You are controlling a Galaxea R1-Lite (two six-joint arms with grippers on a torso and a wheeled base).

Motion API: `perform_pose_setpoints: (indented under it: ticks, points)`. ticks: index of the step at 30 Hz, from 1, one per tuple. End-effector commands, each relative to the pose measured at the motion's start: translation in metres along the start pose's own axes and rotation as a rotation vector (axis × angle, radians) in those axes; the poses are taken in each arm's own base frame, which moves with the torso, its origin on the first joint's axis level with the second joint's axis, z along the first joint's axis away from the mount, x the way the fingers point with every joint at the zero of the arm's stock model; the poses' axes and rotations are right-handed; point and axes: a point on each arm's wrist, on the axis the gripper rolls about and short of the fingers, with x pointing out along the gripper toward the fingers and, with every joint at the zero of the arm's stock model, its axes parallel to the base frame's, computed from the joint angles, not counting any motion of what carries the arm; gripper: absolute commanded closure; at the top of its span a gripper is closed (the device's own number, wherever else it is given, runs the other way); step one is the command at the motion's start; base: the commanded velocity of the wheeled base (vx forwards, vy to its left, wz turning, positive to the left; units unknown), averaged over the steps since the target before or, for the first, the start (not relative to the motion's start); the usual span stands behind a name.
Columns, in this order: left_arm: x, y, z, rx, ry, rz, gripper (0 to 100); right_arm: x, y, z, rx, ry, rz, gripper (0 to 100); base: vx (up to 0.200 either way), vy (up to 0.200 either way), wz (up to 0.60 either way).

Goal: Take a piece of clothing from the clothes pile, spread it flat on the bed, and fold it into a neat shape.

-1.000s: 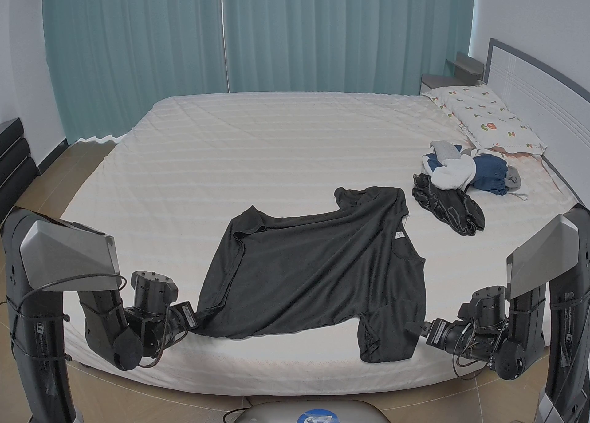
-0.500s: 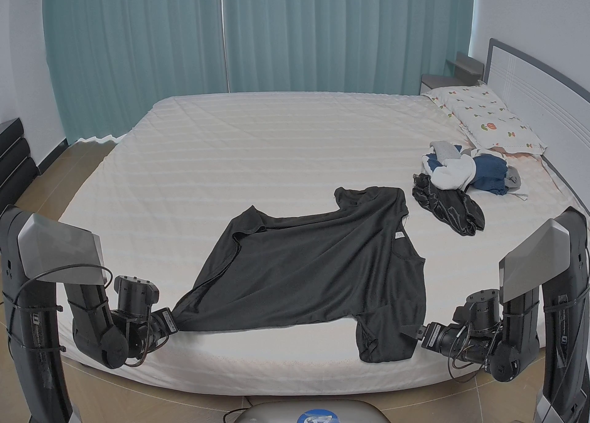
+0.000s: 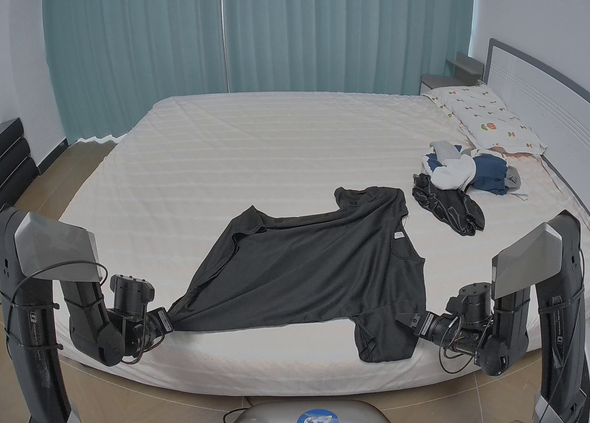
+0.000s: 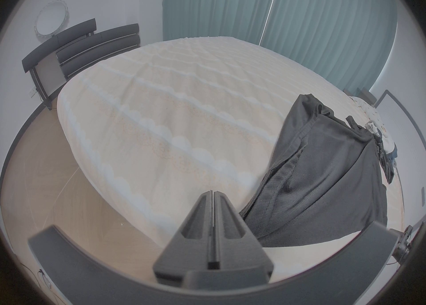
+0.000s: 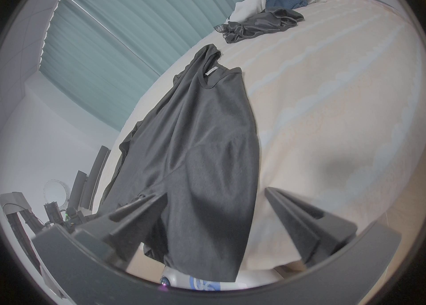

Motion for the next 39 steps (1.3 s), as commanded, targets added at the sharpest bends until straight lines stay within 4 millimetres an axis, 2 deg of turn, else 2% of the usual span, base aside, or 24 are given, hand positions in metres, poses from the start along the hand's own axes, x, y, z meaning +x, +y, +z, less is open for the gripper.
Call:
perform_pose_setpoints:
  ticks: [1, 7, 9, 13, 19, 25, 35, 36, 37, 38, 39]
  points:
    - [0.000, 0.001, 0.000, 0.001, 0.002, -0.001, 100, 0.008, -0.001, 0.002, 0.002, -0.026, 0.002, 100, 0.000, 0.000, 0.00]
    - [0.002, 0.001, -0.002, 0.003, 0.009, -0.002, 100, -0.005, -0.013, 0.017, 0.029, -0.094, -0.072, 100, 0.000, 0.000, 0.00]
    - [-0.001, 0.001, -0.002, 0.005, 0.017, -0.012, 100, -0.023, -0.022, 0.023, 0.055, -0.096, -0.101, 100, 0.000, 0.000, 0.00]
    - [-0.005, 0.000, -0.002, 0.008, 0.017, -0.017, 100, -0.054, -0.024, 0.028, 0.053, -0.061, -0.071, 100, 0.000, 0.000, 0.00]
    - [-0.012, 0.001, -0.005, 0.023, 0.028, -0.019, 100, -0.078, -0.040, 0.034, -0.048, -0.060, -0.116, 100, 0.000, 0.000, 0.00]
    - [-0.022, -0.003, -0.013, 0.081, 0.097, -0.008, 100, -0.082, -0.054, 0.027, -0.135, 0.022, -0.183, 100, 0.000, 0.000, 0.00]
    - [-0.023, -0.009, -0.024, 0.111, 0.137, -0.024, 100, -0.081, -0.066, 0.019, -0.174, 0.077, -0.231, 100, 0.000, 0.000, 0.00]
    - [-0.023, -0.010, -0.024, 0.112, 0.134, -0.030, 0, -0.079, -0.068, 0.018, -0.173, 0.085, -0.235, 100, 0.000, 0.000, 0.00]
    - [-0.021, -0.012, -0.023, 0.107, 0.131, -0.038, 0, -0.074, -0.069, 0.018, -0.175, 0.081, -0.232, 100, 0.000, 0.000, 0.00]
    - [-0.020, -0.012, -0.023, 0.106, 0.131, -0.040, 0, -0.073, -0.069, 0.018, -0.174, 0.078, -0.232, 0, 0.000, 0.000, 0.00]
    - [-0.020, -0.014, -0.020, 0.098, 0.121, -0.051, 0, -0.070, -0.068, 0.022, -0.177, 0.040, -0.217, 0, 0.000, 0.000, 0.00]
